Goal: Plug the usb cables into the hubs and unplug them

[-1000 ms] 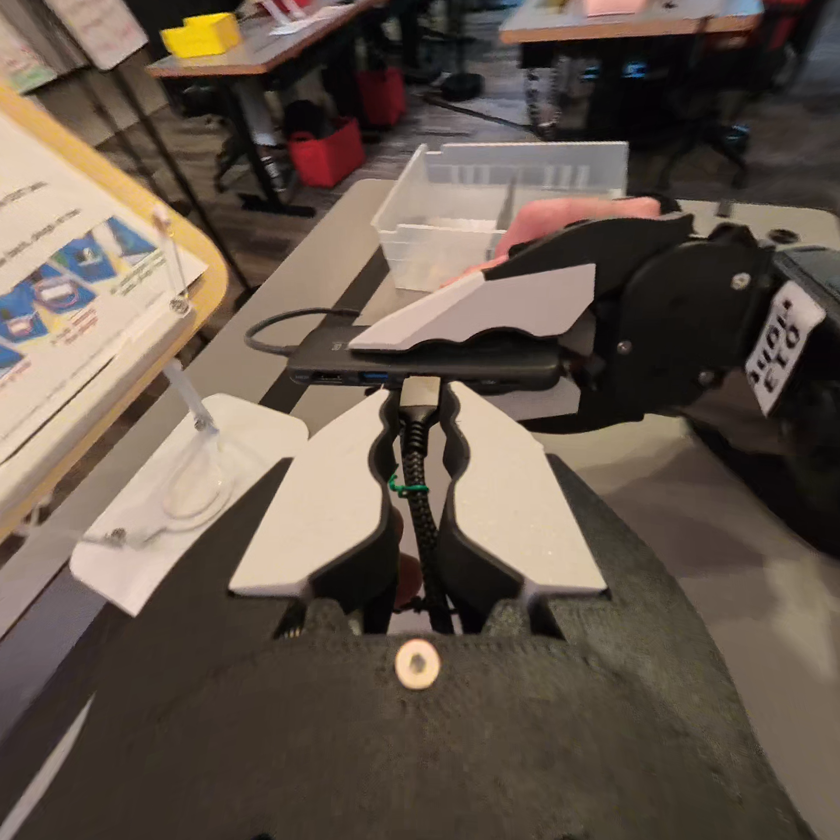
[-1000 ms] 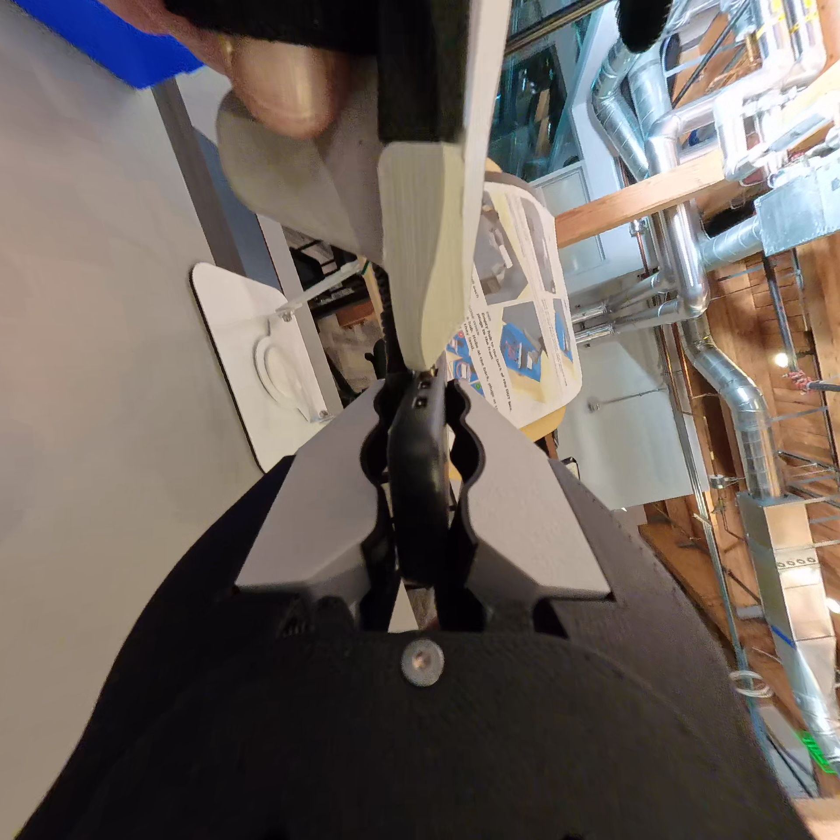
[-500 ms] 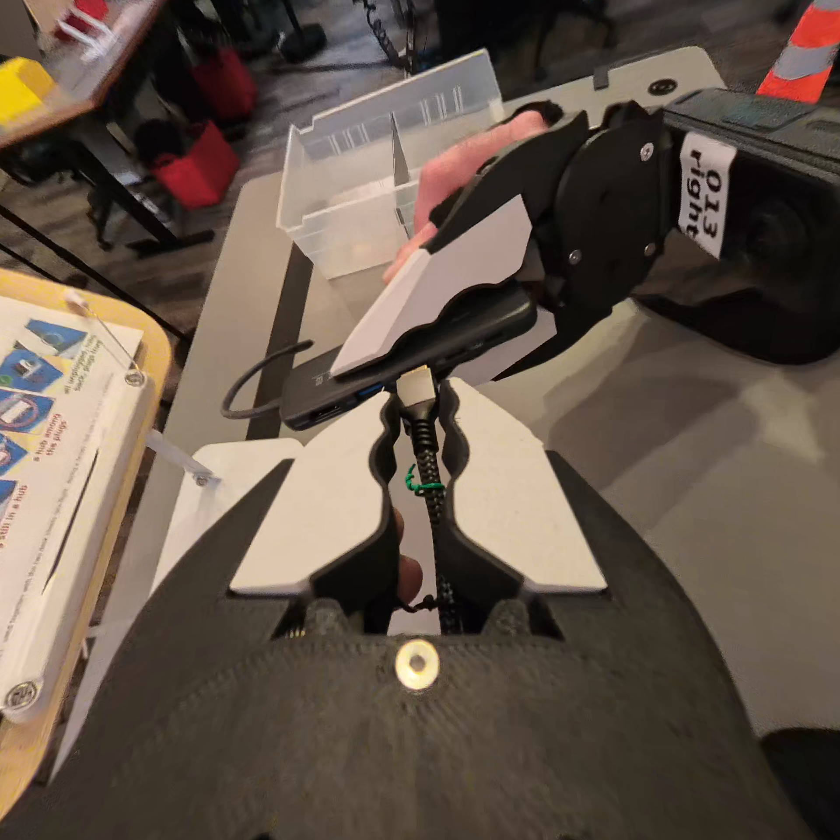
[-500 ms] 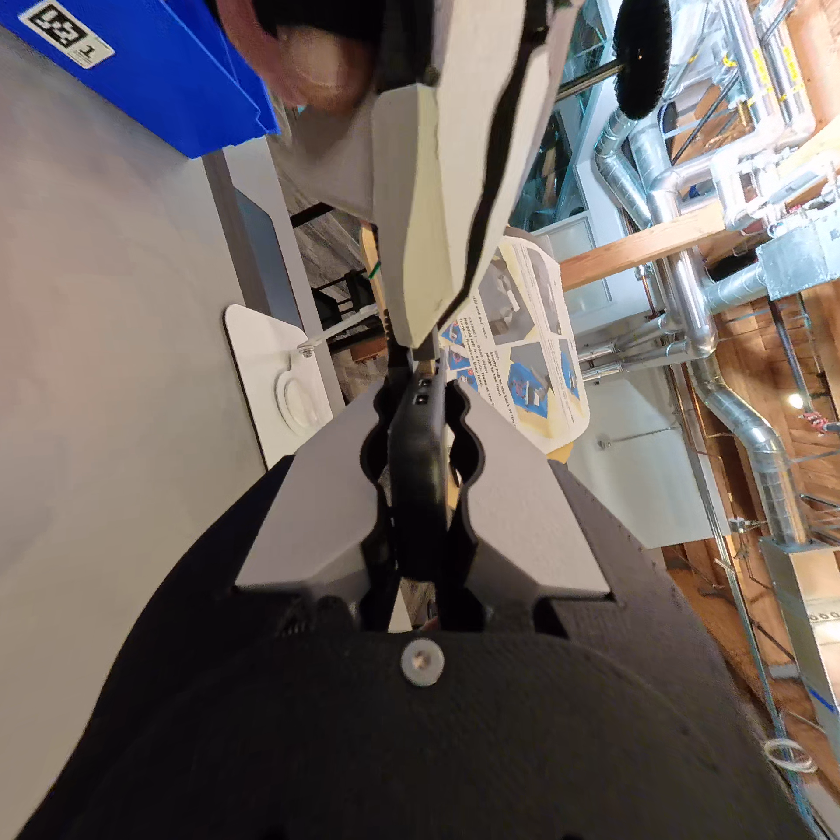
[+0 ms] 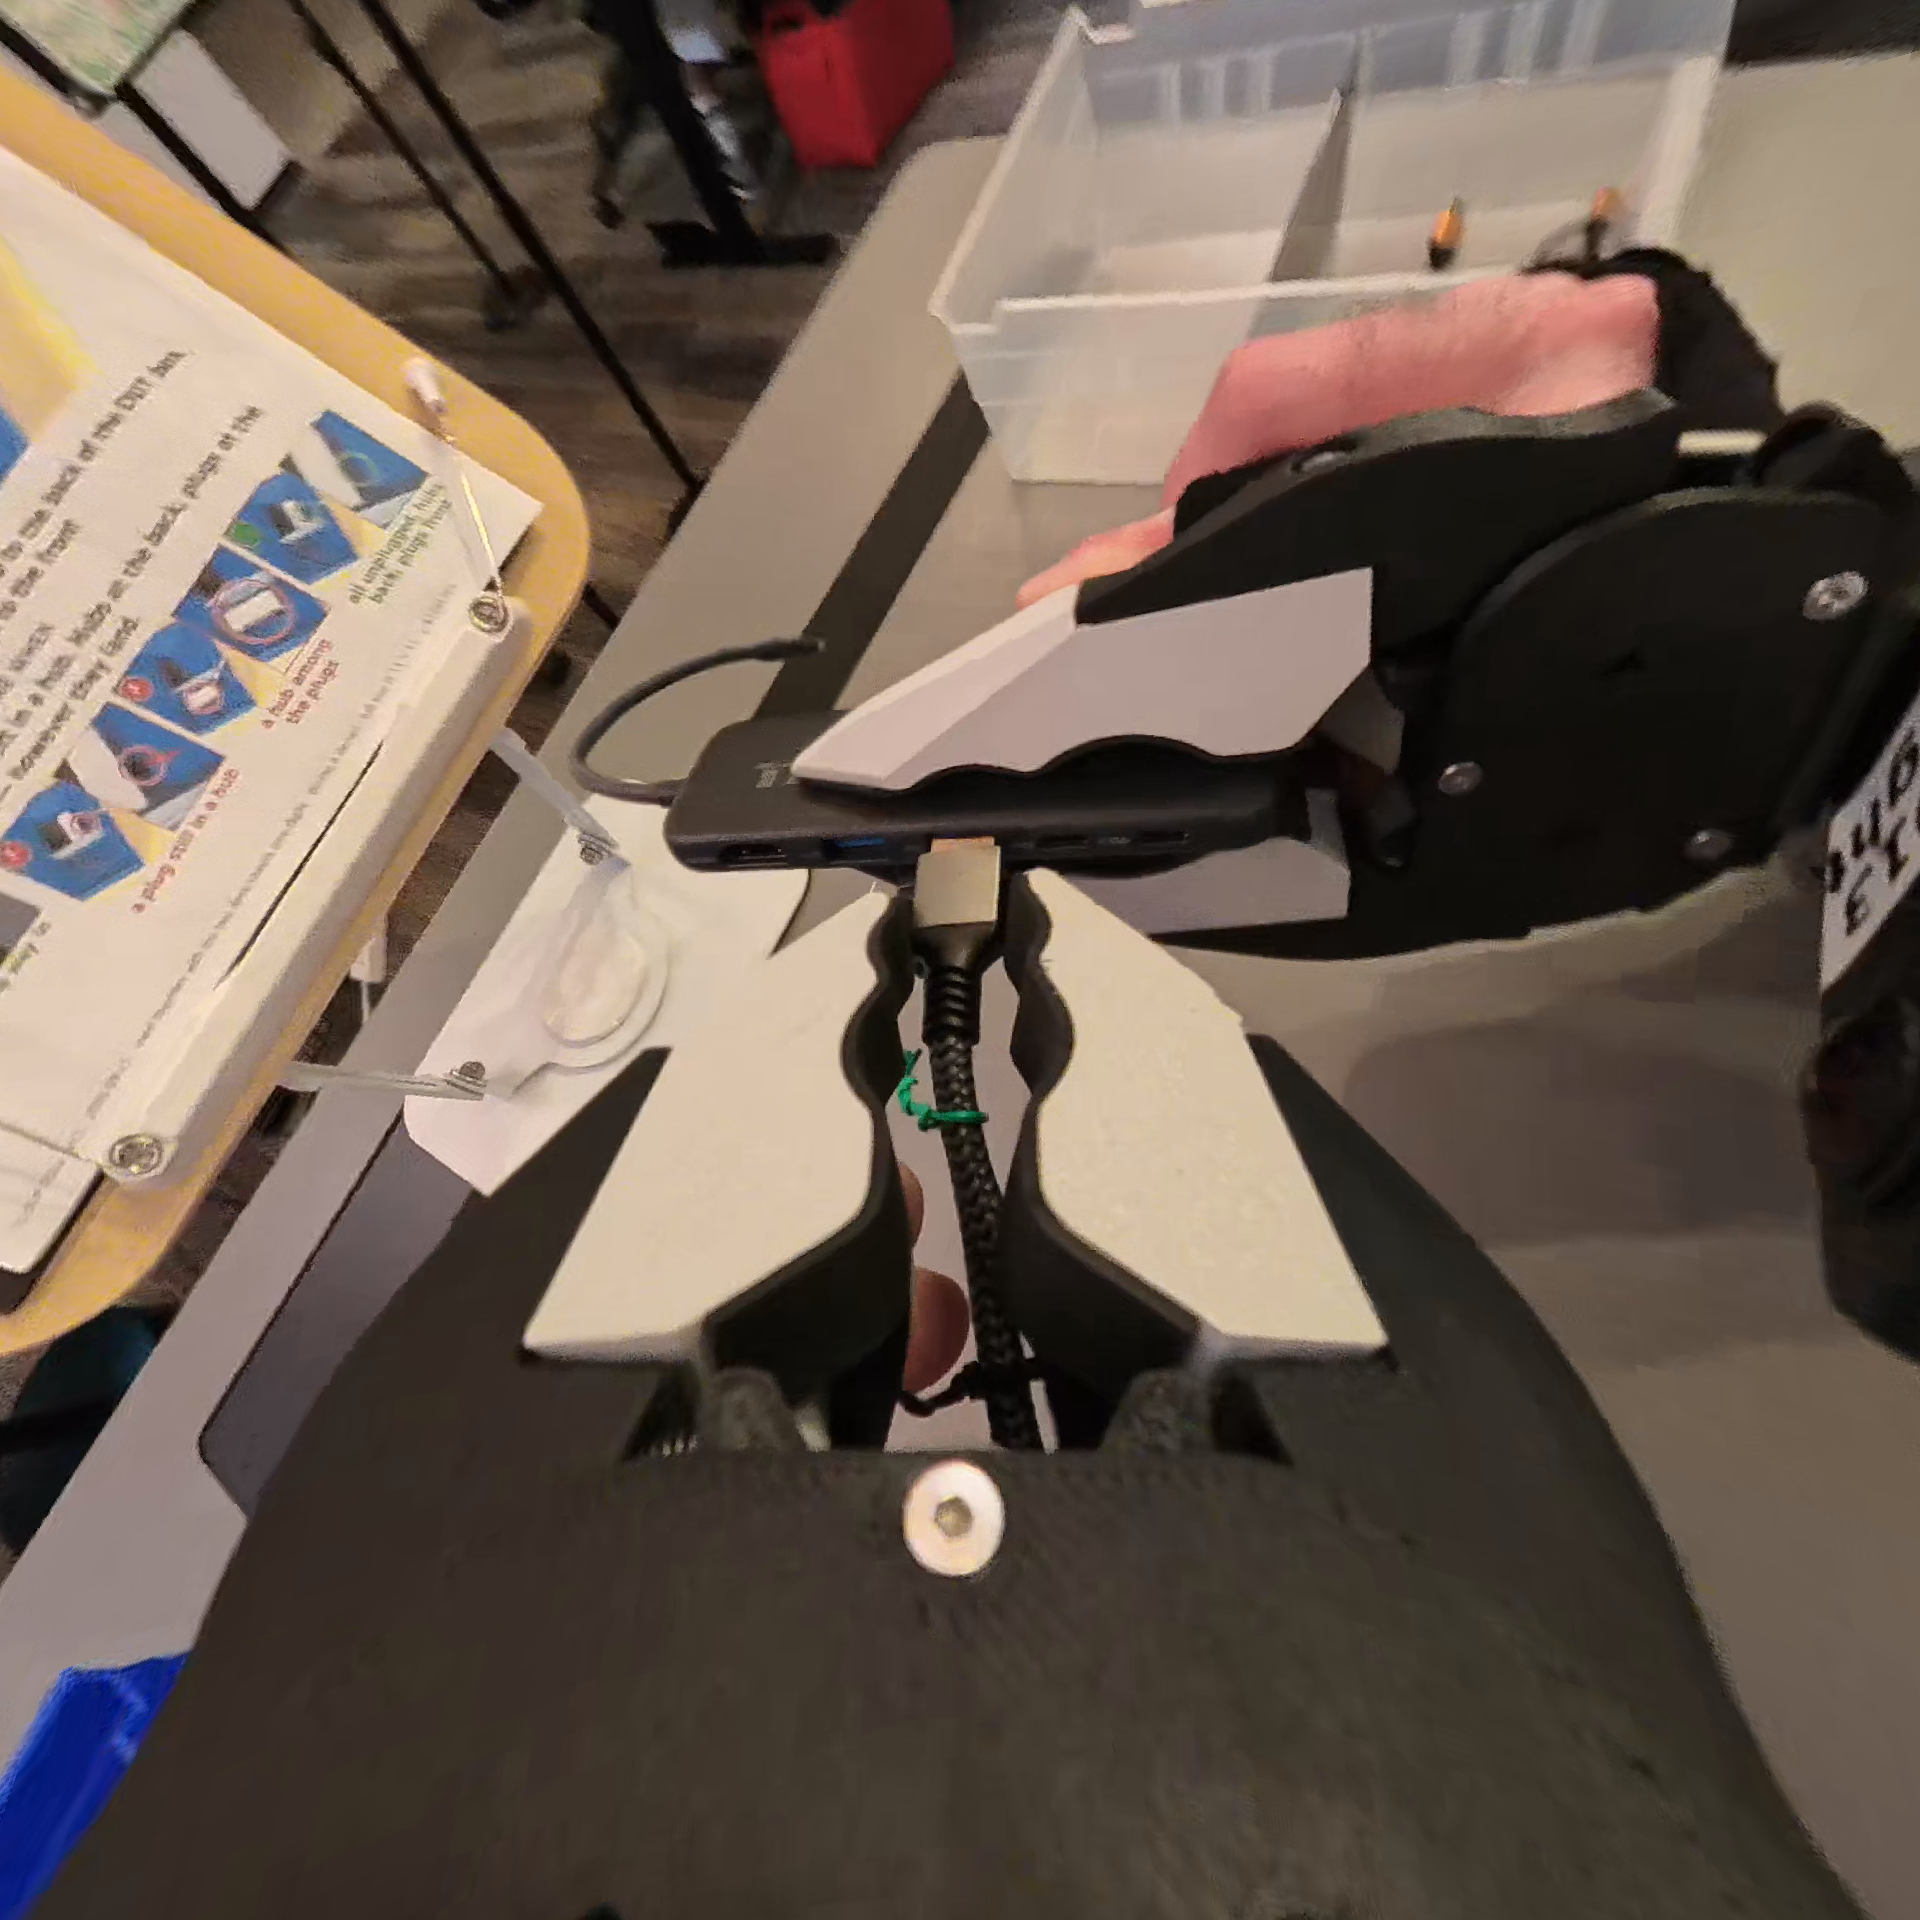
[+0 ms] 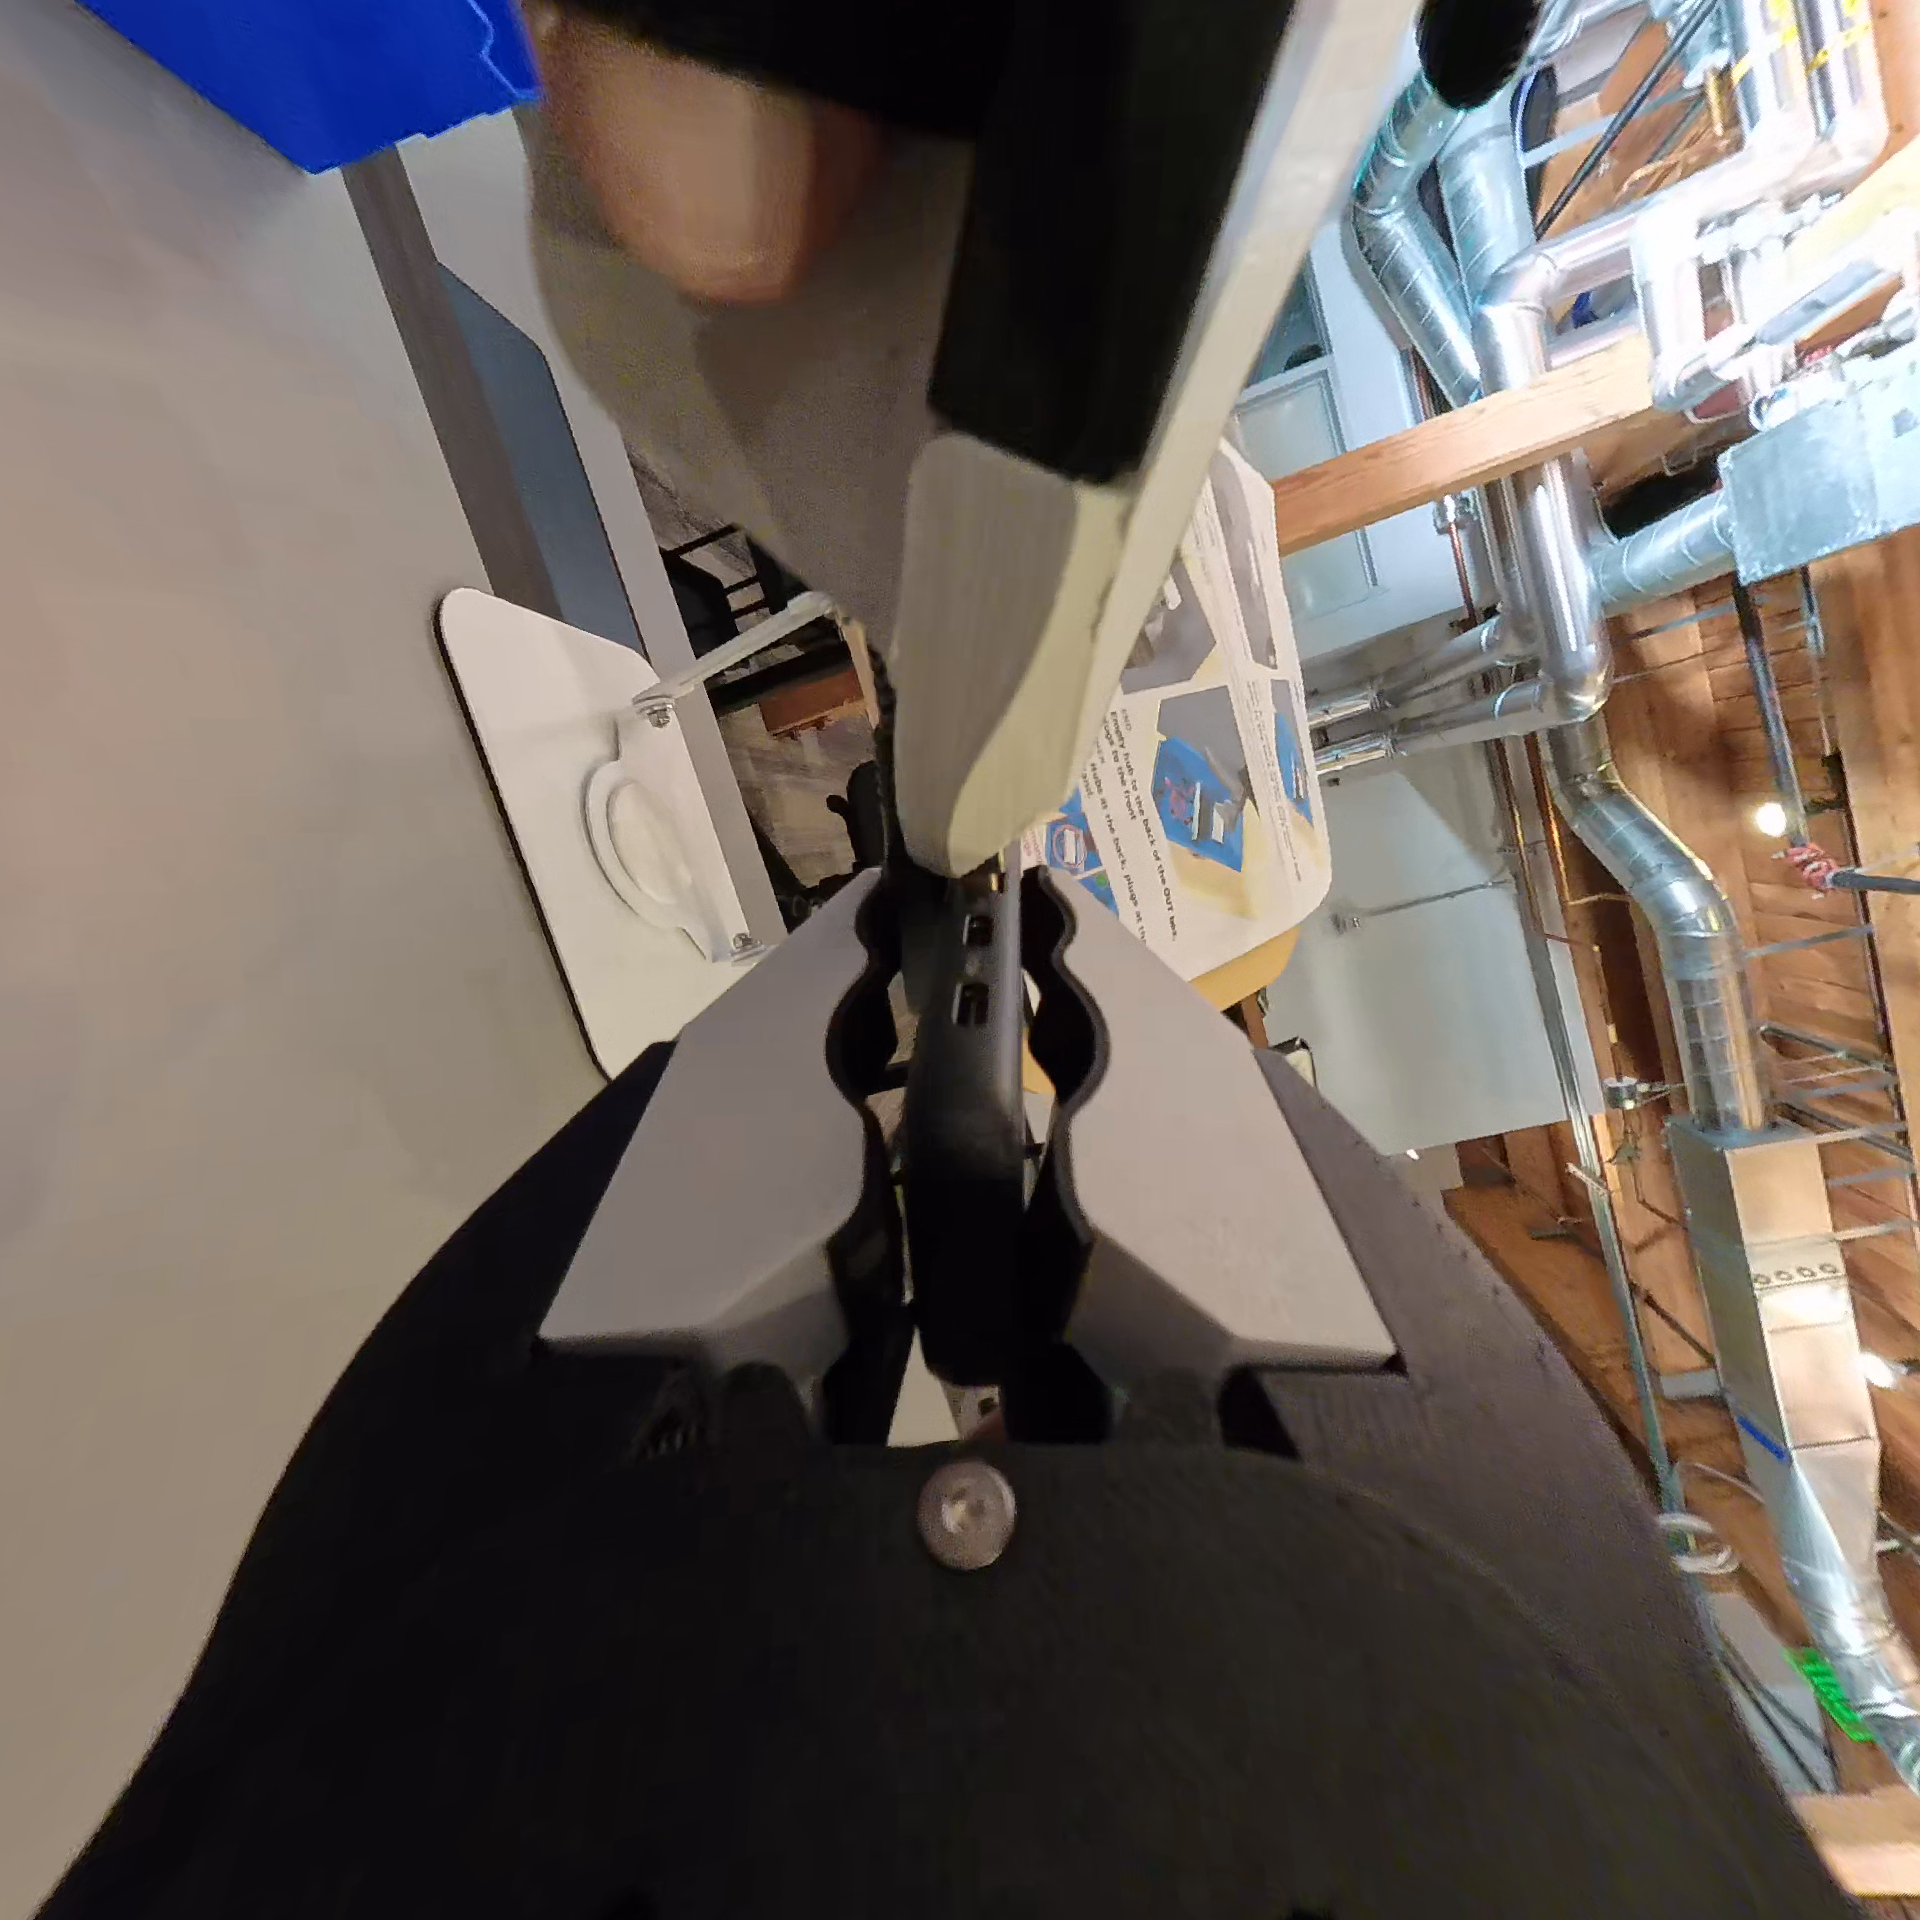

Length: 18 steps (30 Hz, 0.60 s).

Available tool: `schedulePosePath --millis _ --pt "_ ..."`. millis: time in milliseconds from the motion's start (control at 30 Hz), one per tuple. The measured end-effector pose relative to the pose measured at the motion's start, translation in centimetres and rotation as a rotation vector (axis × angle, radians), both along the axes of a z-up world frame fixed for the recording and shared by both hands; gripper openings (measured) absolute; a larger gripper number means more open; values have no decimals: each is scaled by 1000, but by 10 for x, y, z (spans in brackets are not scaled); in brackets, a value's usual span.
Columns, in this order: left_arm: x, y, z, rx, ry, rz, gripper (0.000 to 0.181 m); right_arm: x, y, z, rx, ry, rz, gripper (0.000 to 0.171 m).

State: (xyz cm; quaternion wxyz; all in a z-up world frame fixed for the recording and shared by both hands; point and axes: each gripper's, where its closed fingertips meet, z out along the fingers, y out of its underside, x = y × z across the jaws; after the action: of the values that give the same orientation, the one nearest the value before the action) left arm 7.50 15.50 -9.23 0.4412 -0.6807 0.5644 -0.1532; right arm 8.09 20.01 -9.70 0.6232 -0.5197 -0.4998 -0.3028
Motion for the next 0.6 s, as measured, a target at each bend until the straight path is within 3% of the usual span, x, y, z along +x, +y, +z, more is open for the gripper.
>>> schedulePosePath --millis 33,133,267,367,433,600 --pt "1 0 -2 29 -2 -1 18 1 0 -1 0 -7 0 20" --pt "-3 -8 4 -19 -47 -139 18 -4 -6 3 11 -26 44 19" --pt "-18 -18 11 126 65 -453 17 -18 -19 10 14 -11 130 19" --pt "-25 -20 15 49 64 -602 17 -24 -25 15 17 -6 161 18" --pt "-21 -16 18 19 51 -576 17 -20 -23 16 10 12 145 18" --pt "-4 2 5 18 22 -257 17 -3 -1 4 -2 8 34 20"
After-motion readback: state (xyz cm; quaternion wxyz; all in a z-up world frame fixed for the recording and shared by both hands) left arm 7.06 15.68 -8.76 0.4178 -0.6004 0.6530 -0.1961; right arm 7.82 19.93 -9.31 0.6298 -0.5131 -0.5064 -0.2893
